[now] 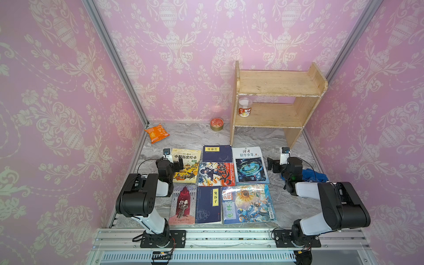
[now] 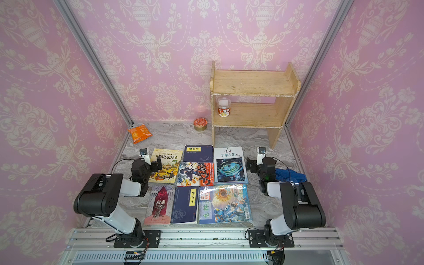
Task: Wipe the cover of the book
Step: Pick up the cleaning item at the center of the board.
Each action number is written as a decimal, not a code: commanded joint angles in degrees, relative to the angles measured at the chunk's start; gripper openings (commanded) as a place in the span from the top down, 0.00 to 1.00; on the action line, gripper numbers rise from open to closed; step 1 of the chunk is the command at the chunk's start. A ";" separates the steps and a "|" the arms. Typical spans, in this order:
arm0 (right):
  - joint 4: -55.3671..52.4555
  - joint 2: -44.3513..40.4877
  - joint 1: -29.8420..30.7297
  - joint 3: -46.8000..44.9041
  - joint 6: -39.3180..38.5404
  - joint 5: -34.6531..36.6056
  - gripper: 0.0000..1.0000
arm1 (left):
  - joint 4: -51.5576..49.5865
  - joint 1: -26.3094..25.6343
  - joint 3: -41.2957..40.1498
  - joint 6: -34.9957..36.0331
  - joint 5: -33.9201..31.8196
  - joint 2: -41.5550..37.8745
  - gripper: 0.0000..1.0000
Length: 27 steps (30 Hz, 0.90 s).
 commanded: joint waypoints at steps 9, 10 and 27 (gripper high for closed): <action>-18.96 -8.12 3.42 7.47 3.58 14.69 0.00 | 0.34 -1.81 -1.73 1.55 -8.32 -2.59 0.01; -27.60 -9.13 3.42 11.29 6.17 16.40 0.00 | -1.46 -1.89 -1.25 1.29 -10.39 -4.13 0.01; -73.26 -15.44 -4.83 24.73 29.97 32.54 0.00 | -72.02 -3.13 18.59 -23.46 -6.06 -31.10 0.01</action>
